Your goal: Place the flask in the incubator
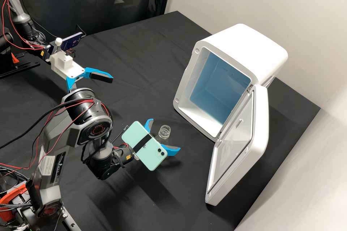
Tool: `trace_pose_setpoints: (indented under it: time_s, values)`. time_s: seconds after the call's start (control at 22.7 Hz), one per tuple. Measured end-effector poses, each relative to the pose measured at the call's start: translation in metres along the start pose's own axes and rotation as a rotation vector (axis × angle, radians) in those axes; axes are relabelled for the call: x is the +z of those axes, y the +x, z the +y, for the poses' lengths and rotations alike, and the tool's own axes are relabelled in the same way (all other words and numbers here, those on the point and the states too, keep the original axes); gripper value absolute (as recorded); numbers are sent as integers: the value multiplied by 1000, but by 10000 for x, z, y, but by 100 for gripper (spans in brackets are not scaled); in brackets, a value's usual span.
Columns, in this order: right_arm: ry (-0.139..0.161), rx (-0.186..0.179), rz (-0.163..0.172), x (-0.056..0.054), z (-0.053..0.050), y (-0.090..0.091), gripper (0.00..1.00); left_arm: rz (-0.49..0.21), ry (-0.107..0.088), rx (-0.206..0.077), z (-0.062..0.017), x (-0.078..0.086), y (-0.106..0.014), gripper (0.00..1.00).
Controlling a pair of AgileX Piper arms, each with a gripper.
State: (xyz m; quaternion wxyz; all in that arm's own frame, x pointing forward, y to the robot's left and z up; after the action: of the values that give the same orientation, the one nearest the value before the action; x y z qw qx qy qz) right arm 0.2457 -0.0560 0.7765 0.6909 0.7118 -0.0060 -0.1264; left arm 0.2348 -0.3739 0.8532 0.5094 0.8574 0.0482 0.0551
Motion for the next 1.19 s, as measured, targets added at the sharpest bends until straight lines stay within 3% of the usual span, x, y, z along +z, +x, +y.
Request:
trace_pose_setpoints:
  time_s: [1.19]
  values:
    - [6,11,-8,-7,1,2,0,0,0,0,0,0,0,100]
